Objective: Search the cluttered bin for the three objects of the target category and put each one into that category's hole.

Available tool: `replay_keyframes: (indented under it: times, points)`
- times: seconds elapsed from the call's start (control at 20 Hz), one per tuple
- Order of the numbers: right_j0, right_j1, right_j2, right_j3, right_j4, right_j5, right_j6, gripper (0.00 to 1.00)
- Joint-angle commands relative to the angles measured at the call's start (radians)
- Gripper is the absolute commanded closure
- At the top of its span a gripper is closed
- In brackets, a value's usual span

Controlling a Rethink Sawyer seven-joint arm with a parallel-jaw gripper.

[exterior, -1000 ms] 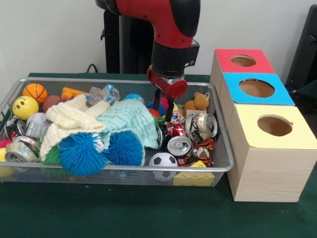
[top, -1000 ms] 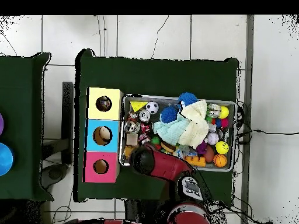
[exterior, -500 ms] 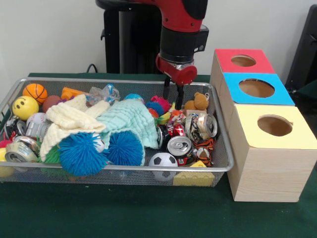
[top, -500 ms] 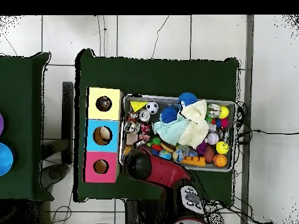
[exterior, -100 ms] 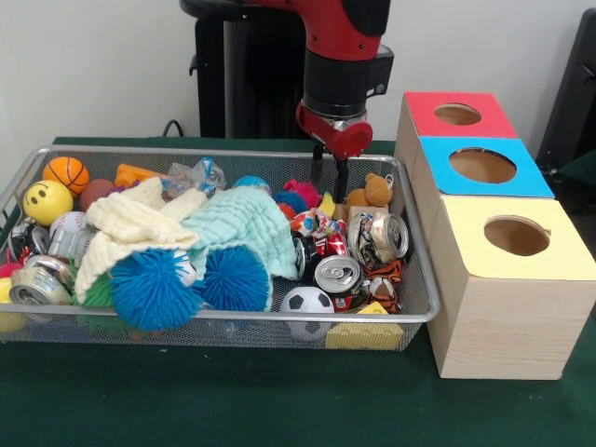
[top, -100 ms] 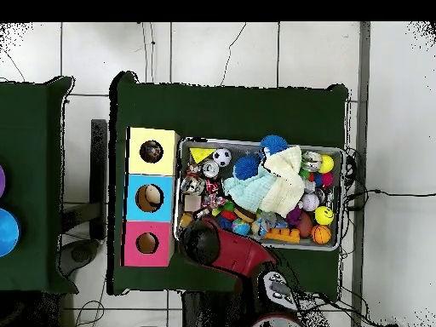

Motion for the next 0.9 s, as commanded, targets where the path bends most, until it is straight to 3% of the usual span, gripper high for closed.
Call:
replay_keyframes:
  times: [0.05, 0.65, 0.9]
  points:
    - [0.002, 0.078, 0.077, -0.051, 0.063, -0.101, 0.179, 0.0]
    - [0.028, 0.063, 0.069, -0.026, 0.11, -0.135, 0.215, 0.0]
    - [0.079, 0.031, 0.015, -0.009, 0.15, -0.129, 0.233, 0.0]
